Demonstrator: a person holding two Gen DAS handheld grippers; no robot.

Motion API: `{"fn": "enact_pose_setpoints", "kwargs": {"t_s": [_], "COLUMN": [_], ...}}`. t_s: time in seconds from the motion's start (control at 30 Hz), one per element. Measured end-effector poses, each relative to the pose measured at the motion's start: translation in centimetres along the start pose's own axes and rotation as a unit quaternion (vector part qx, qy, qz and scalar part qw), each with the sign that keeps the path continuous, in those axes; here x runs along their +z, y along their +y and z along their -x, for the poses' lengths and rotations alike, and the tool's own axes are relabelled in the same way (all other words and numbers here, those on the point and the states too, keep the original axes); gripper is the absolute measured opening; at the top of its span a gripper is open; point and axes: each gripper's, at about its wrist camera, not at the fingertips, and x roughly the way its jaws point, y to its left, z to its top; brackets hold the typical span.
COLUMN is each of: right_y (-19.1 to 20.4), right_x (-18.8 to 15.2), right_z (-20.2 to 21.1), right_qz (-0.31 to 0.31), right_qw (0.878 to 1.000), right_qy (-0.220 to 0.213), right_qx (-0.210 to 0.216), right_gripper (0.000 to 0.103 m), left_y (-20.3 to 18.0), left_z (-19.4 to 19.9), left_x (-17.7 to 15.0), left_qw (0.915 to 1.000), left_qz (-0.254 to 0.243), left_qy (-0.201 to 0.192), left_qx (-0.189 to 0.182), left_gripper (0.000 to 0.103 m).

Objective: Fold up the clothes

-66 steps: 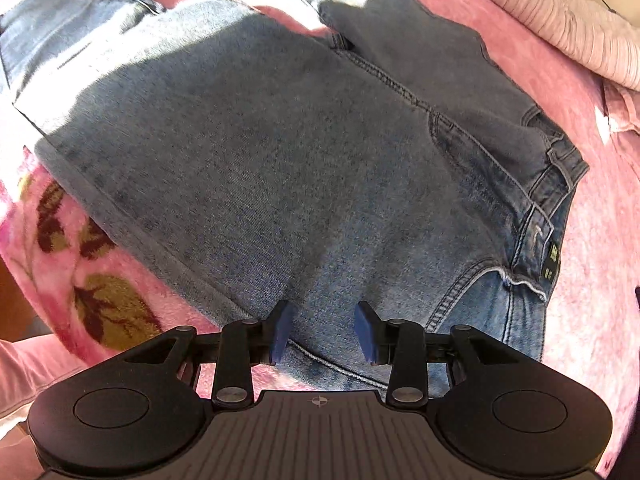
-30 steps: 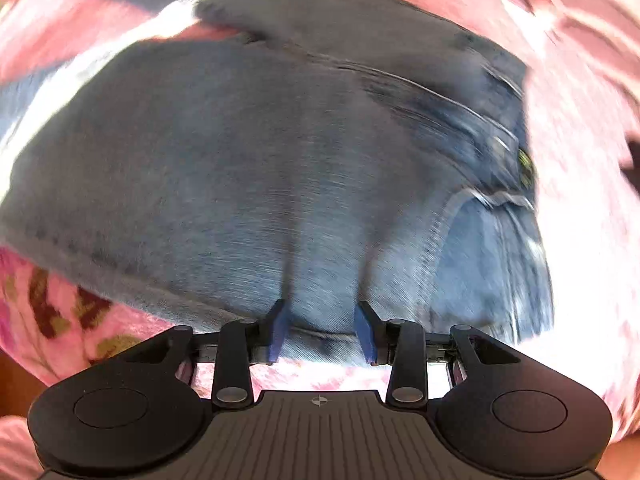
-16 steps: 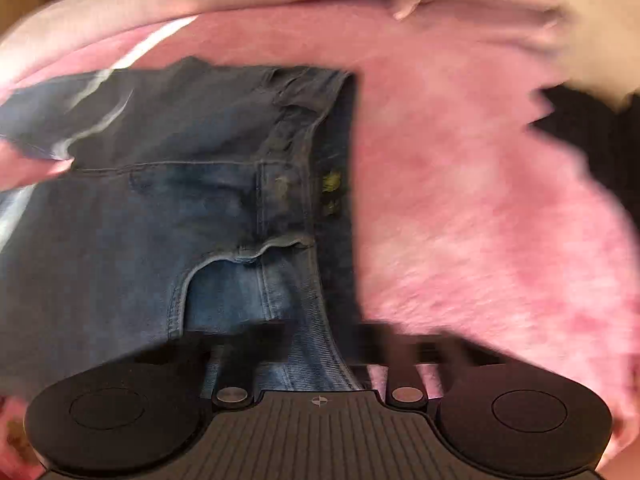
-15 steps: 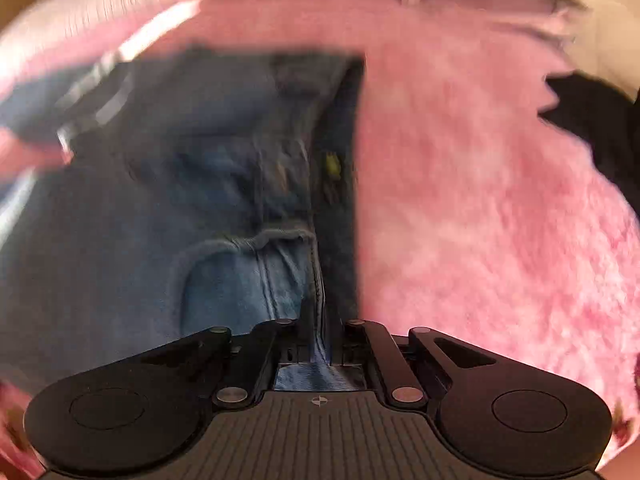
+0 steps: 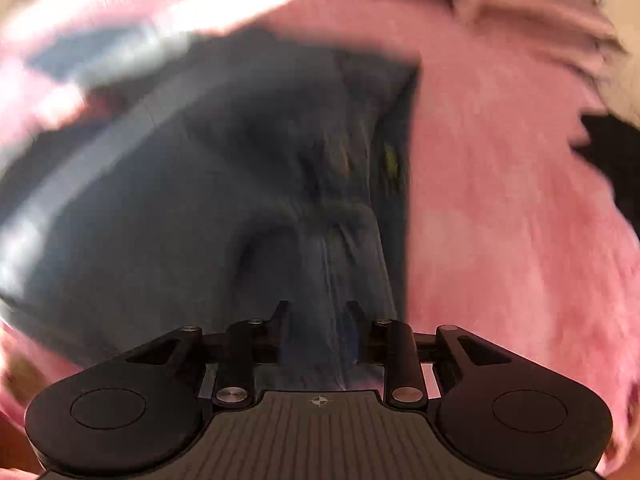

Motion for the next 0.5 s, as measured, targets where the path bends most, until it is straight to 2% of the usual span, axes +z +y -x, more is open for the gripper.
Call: {"fn": "enact_pose_setpoints", "kwargs": {"t_s": [0.03, 0.13, 0.2, 0.3, 0.4, 0.5], "right_y": [-0.2, -0.9, -1.3, -0.4, 2.1, 5.4], "right_x": [-0.4, 0.0, 0.4, 0.7, 0.7, 0.5], "right_z": [0.3, 2.0, 3.7, 6.6, 9.8, 13.2], "right_qz": [-0.01, -0.063, -0.102, -0.138, -0.133, -0.104], "right_qw": [1.0, 0.998, 0.994, 0.988, 0.986, 0.989], "right_qy": [-0.015, 0.01, 0.021, 0.033, 0.03, 0.028], "right_qx": [0.001, 0.006, 0.027, 0.064, 0.099, 0.097], "right_gripper": [0.027, 0.028, 0.029, 0.039, 0.04, 0.04], "left_y": [0.1, 0.5, 0.7, 0.9, 1.2, 1.6], "left_z": [0.3, 2.5, 4.5, 7.6, 10.7, 14.3], "left_x": [0.2, 0.4, 0.2, 0.1, -0.1, -0.7], "left_qw": [1.0, 0.9997, 0.9996, 0.9995, 0.9993, 0.9994], "left_qz": [0.004, 0.006, 0.005, 0.004, 0.002, -0.008], "left_qy": [0.009, 0.024, 0.028, 0.032, 0.037, 0.031], "left_qx": [-0.001, -0.003, -0.002, 0.001, 0.003, 0.008], "left_gripper": [0.026, 0.026, 0.027, 0.033, 0.034, 0.034]}}
